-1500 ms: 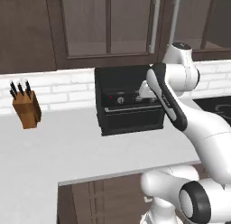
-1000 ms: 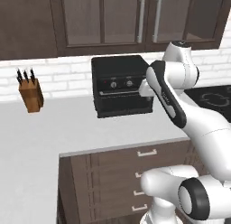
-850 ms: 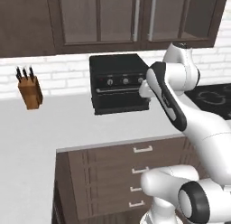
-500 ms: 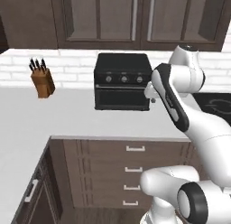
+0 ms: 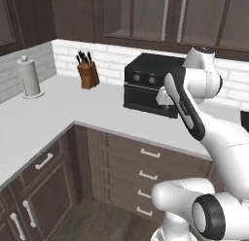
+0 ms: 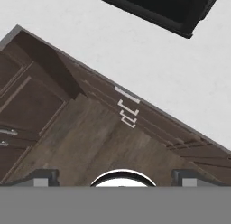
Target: Take a straw from the drawer in front and place it inside the glass cup on the dining counter.
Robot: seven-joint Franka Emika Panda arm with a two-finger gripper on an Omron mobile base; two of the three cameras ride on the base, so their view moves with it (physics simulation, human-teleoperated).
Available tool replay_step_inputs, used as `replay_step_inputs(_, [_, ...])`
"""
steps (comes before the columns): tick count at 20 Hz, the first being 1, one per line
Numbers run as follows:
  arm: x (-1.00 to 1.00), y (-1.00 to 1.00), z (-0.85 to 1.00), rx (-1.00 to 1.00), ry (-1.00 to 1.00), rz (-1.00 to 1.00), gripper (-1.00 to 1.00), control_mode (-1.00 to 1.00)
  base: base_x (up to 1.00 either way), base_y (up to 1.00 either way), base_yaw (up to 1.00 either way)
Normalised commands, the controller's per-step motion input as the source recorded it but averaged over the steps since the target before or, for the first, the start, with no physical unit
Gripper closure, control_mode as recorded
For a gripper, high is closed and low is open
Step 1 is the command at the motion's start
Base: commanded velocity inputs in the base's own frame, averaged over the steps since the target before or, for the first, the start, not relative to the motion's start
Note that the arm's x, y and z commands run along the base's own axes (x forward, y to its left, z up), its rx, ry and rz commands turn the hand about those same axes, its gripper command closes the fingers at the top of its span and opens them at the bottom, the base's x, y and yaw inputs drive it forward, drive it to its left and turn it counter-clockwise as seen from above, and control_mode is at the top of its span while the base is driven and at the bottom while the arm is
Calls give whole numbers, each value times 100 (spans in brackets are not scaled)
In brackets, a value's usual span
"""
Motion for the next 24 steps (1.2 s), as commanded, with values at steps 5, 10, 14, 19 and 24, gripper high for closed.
replay_step_inputs(5, [0,0,0,0,0,0,-100,100,-15,-80,37])
replay_step_inputs(10, [0,0,0,0,0,0,-100,100,-19,-57,25])
replay_step_inputs(14, [0,0,0,0,0,0,-100,100,-14,-51,26])
replay_step_inputs(19, [0,0,0,0,0,0,-100,100,-5,-61,31])
replay_step_inputs(24, [0,0,0,0,0,0,-100,100,0,-76,37])
